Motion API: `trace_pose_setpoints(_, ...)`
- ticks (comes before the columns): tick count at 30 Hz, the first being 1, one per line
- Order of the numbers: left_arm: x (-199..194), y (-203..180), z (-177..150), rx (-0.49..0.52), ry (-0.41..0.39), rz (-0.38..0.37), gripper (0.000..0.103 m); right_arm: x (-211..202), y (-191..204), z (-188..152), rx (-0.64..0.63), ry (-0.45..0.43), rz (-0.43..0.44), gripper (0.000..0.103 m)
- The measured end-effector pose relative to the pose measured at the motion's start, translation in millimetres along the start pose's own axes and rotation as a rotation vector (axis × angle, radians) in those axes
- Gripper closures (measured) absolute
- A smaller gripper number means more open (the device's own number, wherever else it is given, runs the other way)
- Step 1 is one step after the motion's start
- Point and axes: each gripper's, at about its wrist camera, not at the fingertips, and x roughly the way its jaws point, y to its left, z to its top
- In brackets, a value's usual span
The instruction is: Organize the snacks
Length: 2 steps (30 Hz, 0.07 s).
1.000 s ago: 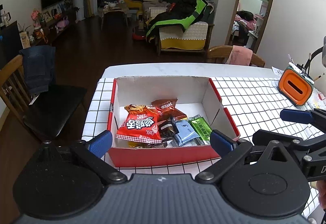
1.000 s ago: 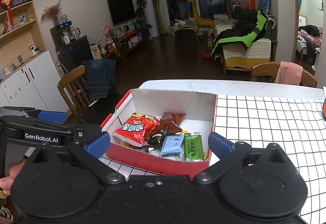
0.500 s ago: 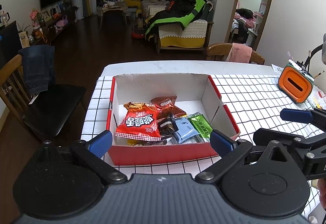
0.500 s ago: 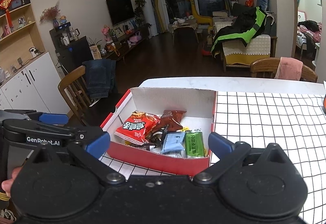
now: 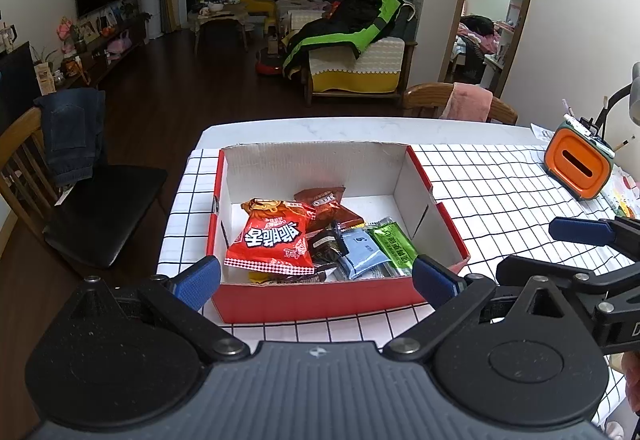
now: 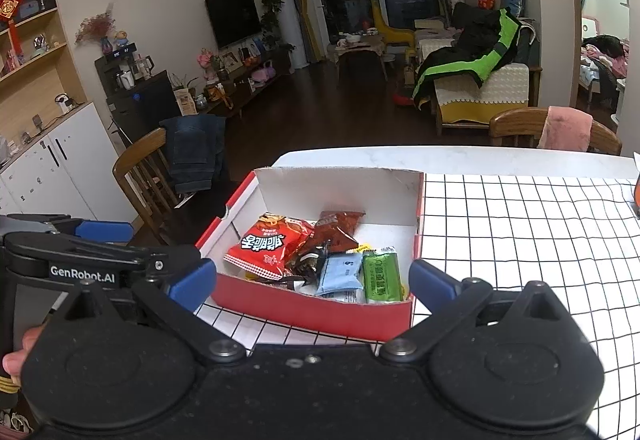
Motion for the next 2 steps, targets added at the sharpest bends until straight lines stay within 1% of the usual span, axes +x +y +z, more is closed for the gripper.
trace_pose_setpoints(2,0.1,-0.4,-0.5,-0.003,0.004,-0.005,0.000,-0.6,-1.7,-1.7,0.004,0.003,-0.005,0.000)
